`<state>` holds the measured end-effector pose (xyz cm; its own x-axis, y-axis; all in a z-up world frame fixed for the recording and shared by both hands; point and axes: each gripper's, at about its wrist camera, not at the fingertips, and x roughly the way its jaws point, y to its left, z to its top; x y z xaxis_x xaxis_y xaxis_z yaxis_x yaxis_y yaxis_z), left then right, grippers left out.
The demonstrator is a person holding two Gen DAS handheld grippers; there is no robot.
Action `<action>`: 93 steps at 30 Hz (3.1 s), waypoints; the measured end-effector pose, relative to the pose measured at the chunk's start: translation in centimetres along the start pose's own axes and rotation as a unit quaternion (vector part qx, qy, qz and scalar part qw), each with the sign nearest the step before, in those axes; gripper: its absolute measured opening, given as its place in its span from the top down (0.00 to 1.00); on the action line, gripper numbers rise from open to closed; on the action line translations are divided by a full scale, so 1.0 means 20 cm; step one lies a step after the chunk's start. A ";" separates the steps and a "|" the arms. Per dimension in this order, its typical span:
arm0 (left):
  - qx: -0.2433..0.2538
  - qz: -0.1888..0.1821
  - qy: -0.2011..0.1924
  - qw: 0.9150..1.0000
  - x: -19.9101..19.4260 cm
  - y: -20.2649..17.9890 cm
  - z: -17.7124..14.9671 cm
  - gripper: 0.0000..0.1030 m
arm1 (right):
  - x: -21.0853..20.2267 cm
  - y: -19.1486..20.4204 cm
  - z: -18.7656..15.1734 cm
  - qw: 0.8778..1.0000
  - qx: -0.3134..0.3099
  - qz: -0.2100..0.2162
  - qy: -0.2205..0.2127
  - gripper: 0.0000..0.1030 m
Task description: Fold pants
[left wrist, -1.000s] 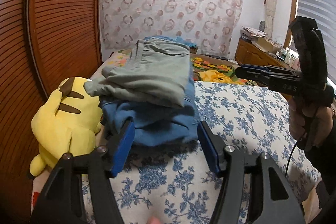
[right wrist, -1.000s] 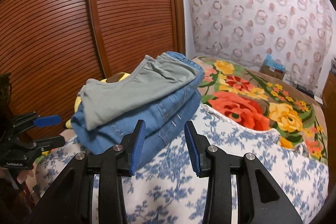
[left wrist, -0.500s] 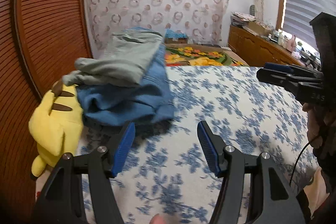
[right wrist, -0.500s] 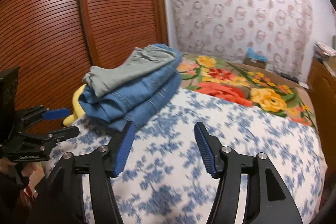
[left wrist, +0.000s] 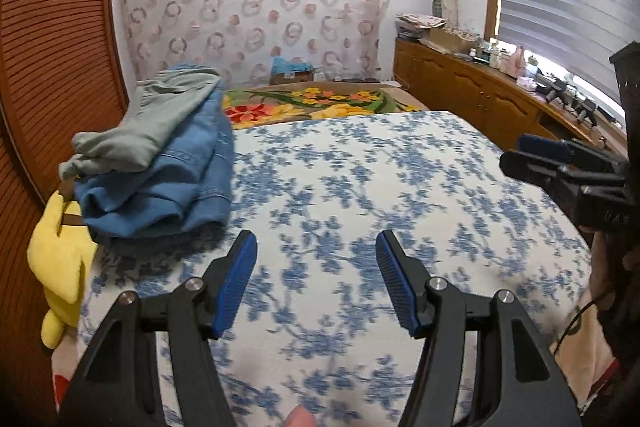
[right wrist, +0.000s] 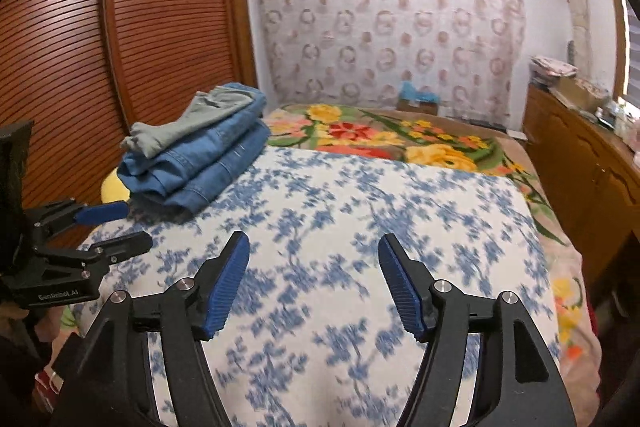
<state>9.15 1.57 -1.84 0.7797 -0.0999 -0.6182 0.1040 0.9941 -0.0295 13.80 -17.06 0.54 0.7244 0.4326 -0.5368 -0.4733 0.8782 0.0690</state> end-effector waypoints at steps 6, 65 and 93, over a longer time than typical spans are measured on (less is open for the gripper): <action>0.008 -0.007 -0.002 1.000 -0.05 -0.12 -0.01 0.41 | -0.10 -0.05 -0.08 1.000 0.020 -0.021 0.000 0.23; -0.029 0.058 -0.101 0.993 -0.58 -0.09 0.11 0.40 | -0.60 -0.01 -0.02 0.989 0.043 -0.100 -0.102 0.16; -0.030 0.056 -0.099 0.993 -0.60 -0.09 0.10 0.40 | -0.60 -0.01 -0.03 0.989 0.045 -0.102 -0.099 0.16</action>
<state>0.92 0.91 7.18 0.8908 0.0110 -0.4542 -0.0224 0.9996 -0.0197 4.86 -22.52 6.43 0.8888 0.2679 -0.3719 -0.2670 0.9621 0.0551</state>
